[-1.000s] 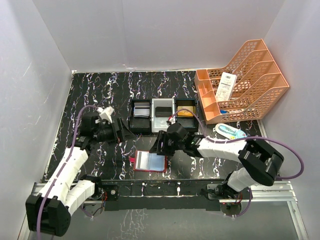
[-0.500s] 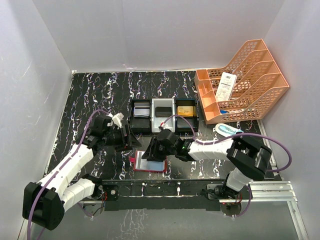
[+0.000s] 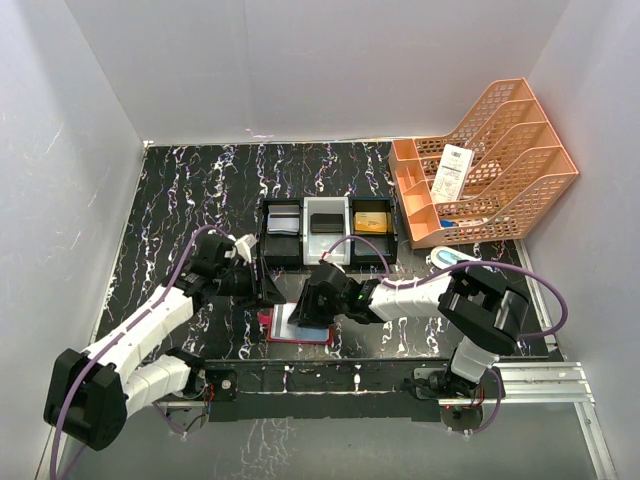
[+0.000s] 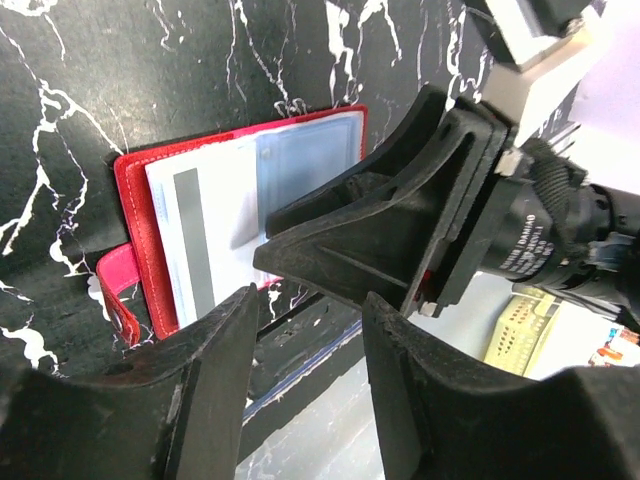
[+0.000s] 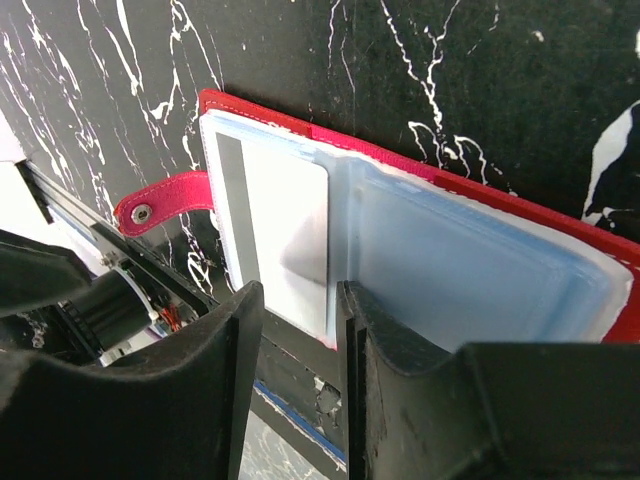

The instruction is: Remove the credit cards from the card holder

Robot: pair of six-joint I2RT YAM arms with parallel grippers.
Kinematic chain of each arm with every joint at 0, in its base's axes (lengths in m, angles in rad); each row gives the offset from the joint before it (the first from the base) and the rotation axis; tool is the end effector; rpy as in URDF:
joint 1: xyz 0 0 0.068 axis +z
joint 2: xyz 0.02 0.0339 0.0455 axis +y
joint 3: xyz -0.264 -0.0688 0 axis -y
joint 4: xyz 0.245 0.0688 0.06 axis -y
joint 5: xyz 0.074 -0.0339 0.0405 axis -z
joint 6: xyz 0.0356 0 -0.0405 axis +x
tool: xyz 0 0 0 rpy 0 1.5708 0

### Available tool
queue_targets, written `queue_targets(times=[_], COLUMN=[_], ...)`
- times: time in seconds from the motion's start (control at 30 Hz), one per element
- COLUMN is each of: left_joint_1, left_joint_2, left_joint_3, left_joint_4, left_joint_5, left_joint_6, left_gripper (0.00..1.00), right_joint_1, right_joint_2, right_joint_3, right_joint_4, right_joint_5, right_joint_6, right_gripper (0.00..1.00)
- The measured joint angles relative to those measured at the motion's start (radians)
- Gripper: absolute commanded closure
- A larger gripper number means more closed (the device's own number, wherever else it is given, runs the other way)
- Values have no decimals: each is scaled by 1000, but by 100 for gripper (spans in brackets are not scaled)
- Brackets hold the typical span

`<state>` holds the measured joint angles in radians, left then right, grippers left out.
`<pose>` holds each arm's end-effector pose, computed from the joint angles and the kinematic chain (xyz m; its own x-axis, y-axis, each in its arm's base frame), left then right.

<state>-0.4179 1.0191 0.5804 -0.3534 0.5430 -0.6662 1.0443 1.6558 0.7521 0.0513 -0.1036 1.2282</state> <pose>0.1774 -0.0989 0.2142 -0.9312 -0.1654 -0.3249 0.1319 0.6779 -0.7232 0.1542 0.2726 0.1388 -0.9693 0.1967 -0.1478 0.0560 0.7612 0.6461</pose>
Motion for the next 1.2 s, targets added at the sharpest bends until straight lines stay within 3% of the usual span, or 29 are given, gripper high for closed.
queue_targets(times=[0.2, 0.57, 0.87, 1.2], left_joint_1=[-51, -129, -143, -148], left_joint_2=[60, 159, 233, 262], left_joint_3=[-12, -36, -45, -44], left_joint_4=[8, -13, 0, 12], left_joint_5=[-22, -192, -222, -223], left_joint_6=[-4, -17, -36, -50], left_gripper=[64, 73, 88, 93], right_joint_1=[0, 0, 0, 0], right_joint_2=[1, 4, 17, 17], right_joint_3=[0, -2, -3, -20], right_joint_4=[-1, 2, 23, 42], right_joint_5=[5, 13, 8, 14], right_joint_6=[14, 38, 64, 87], right_gripper=[68, 70, 70, 77])
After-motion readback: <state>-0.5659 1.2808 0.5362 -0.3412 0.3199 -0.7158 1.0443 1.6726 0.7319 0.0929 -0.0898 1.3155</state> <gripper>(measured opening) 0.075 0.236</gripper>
